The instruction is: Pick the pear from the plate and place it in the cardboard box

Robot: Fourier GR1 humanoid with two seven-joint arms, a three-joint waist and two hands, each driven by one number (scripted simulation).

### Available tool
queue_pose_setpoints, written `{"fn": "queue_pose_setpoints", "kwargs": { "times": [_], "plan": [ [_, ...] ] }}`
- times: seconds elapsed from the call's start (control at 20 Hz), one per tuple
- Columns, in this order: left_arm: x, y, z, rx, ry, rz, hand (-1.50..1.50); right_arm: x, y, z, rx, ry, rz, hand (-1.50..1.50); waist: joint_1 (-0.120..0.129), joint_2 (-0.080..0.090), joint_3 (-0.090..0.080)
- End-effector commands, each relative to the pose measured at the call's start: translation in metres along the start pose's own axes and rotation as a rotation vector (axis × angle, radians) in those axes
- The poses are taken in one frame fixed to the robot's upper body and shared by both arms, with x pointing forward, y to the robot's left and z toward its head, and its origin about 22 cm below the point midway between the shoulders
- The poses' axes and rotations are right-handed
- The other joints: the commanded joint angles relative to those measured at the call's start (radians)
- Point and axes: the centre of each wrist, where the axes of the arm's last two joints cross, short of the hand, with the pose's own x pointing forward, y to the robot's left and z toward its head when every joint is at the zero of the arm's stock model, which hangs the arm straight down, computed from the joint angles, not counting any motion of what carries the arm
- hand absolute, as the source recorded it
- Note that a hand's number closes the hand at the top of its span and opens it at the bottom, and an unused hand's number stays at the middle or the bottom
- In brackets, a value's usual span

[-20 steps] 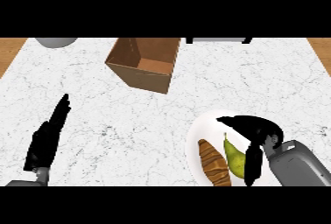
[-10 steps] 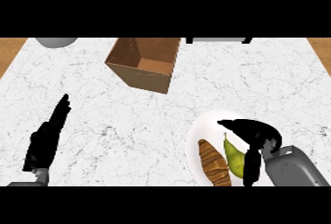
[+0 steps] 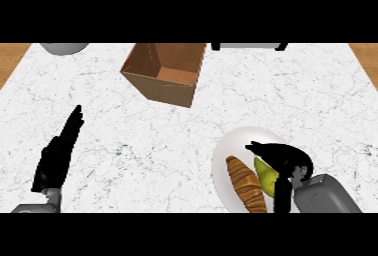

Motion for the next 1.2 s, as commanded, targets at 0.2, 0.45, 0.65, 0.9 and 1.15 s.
{"fn": "queue_pose_setpoints", "kwargs": {
  "times": [0.2, 0.45, 0.65, 0.9, 1.15],
  "plan": [
    [0.0, 0.004, 0.005, -0.007, 0.008, 0.008, 0.0, -0.02, 0.012, -0.012, 0.055, 0.004, -0.043, 1.5, 0.001, 0.006, 0.004],
    [0.001, -0.009, 0.002, -0.009, 0.014, -0.009, 0.0, -0.004, 0.019, -0.001, -0.162, -0.012, 0.103, 1.5, 0.0, 0.006, 0.005],
    [-0.001, 0.006, 0.01, 0.004, 0.012, -0.006, 0.0, -0.005, 0.015, -0.014, -0.238, -0.046, 0.114, 1.5, 0.004, 0.006, 0.005],
    [-0.002, 0.002, 0.002, -0.017, 0.004, -0.014, 0.0, -0.029, -0.041, -0.001, -0.373, -0.105, 0.138, 1.5, 0.011, 0.009, 0.005],
    [0.015, -0.008, -0.003, -0.072, -0.057, -0.011, 0.0, -0.038, -0.131, 0.04, -0.659, -0.264, 0.24, 1.5, 0.106, 0.044, 0.012]
  ]
}}
